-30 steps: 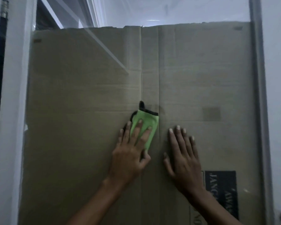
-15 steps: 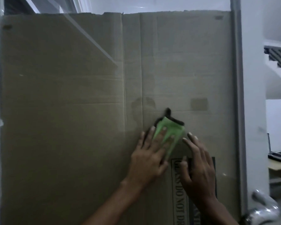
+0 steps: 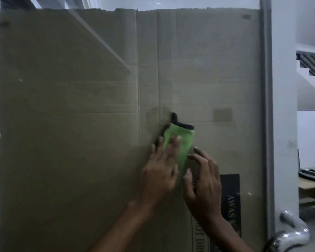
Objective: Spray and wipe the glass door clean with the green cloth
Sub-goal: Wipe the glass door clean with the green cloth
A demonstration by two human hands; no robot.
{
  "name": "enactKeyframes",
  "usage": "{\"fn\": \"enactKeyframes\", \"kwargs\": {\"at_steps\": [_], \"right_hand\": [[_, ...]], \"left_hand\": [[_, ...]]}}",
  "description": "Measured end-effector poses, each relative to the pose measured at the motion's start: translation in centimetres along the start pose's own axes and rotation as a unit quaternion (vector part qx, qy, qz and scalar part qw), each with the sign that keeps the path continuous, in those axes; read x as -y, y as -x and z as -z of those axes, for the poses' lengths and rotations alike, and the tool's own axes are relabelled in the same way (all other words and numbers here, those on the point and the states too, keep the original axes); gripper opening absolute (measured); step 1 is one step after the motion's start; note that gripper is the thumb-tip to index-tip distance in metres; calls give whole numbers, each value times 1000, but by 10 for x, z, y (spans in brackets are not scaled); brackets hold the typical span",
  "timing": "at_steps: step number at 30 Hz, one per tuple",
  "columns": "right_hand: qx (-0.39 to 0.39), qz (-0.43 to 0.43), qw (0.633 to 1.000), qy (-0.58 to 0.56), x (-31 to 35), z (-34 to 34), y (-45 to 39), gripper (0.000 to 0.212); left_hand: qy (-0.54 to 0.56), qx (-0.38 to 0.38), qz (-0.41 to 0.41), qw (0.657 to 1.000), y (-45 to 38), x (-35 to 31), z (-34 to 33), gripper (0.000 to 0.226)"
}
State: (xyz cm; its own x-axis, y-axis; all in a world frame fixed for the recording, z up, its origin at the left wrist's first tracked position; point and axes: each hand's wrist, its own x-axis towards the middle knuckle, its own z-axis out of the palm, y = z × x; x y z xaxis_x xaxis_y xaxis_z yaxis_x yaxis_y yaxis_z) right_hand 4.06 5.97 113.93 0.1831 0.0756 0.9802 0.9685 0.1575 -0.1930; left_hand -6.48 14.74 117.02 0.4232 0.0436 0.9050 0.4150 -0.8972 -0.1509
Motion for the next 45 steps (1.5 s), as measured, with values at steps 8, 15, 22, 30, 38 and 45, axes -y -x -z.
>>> {"fn": "enactKeyframes", "kwargs": {"at_steps": [8, 15, 22, 30, 38, 45], "right_hand": [[56, 84, 972, 212, -21, -7, 15, 69], [-55, -191, 975, 95, -60, 12, -72, 82], [22, 45, 987, 154, -6, -34, -104, 73], [151, 299, 916, 220, -44, -18, -14, 71], [-37, -110, 967, 228, -102, 29, 9, 71], [-40, -188, 967, 169, -89, 19, 0, 74]], "left_hand": [[234, -60, 93, 966, -1, -33, 32, 68], [77, -142, 142, 977, 19, 22, 52, 50], [58, -152, 170, 972, 25, 38, 45, 51], [10, -154, 173, 973, 26, 33, 29, 54], [-32, -146, 160, 976, 28, 35, 21, 55], [-38, -154, 159, 975, 28, 35, 15, 55]]}}
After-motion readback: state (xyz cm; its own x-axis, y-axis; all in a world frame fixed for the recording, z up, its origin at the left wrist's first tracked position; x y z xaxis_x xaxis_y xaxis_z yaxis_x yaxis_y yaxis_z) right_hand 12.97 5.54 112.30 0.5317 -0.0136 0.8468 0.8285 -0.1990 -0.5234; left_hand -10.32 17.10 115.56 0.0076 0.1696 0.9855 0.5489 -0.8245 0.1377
